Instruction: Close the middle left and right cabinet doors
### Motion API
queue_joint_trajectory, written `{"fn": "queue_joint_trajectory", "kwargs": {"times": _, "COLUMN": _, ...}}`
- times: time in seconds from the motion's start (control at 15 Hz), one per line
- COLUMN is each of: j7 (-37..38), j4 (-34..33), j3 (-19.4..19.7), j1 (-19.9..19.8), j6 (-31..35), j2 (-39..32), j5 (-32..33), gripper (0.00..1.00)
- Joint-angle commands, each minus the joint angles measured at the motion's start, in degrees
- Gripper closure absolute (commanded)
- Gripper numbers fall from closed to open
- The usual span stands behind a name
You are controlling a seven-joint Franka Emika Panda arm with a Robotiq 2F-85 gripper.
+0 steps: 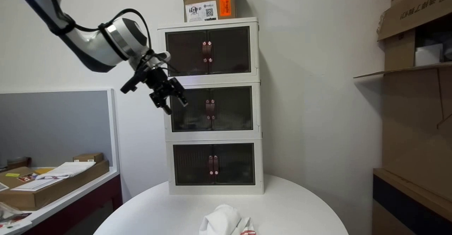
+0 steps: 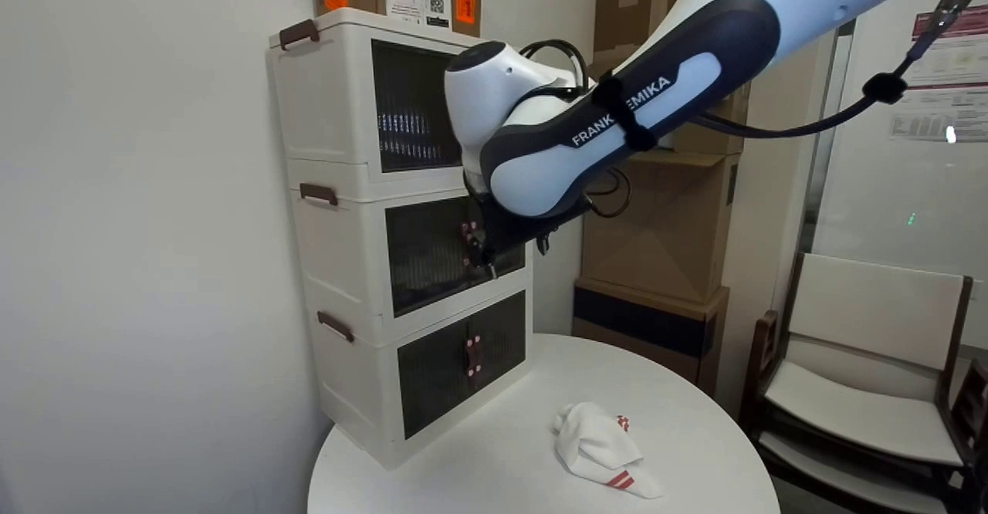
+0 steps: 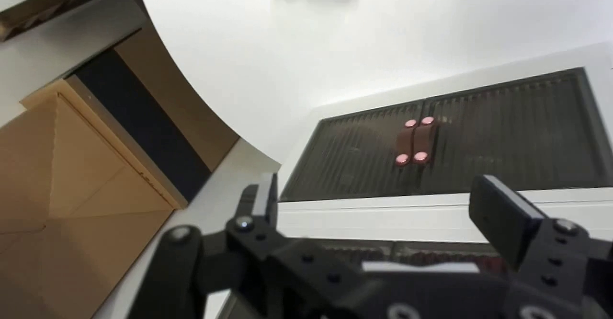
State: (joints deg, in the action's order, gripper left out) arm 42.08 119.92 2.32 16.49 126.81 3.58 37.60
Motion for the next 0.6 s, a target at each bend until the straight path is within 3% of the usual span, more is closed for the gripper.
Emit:
{"fn": "queue_joint_trajectory", "kwargs": {"times": 0.0, "j7": 7.37, "j4": 10.93, "j3": -8.87, "j1": -1.30, "j6": 0.24, "j2": 9.25, "j5": -2.14, "gripper": 0.00}}
{"fn": "queue_joint_trajectory", "kwargs": {"times": 0.13, "j7": 9.99, "j4": 15.90, "j3": -13.29, "j1": -0.61, "j6": 0.86, "j2": 13.43, "j5": -4.62, "gripper": 0.00}}
{"fn": "queue_joint_trajectory", "kwargs": {"times": 0.2, "j7": 7.32, "j4": 9.81, "j3": -12.98, "j1": -3.06, "j6": 0.26, "j2": 7.63, "j5": -3.30, "gripper": 0.00}}
{"fn": "queue_joint_trajectory", "kwargs": {"times": 0.33, "j7": 9.23, "j4": 13.62, "j3": -15.90, "j1": -2.70, "j6": 0.31, "j2": 11.00, "j5": -4.57, "gripper": 0.00}}
{"fn": "queue_joint_trajectory", "kwargs": {"times": 0.53, "j7": 9.37, "j4": 15.14, "j3": -16.09, "j1": -3.05, "j6": 0.37, "j2": 12.73, "j5": -4.86, "gripper": 0.00}}
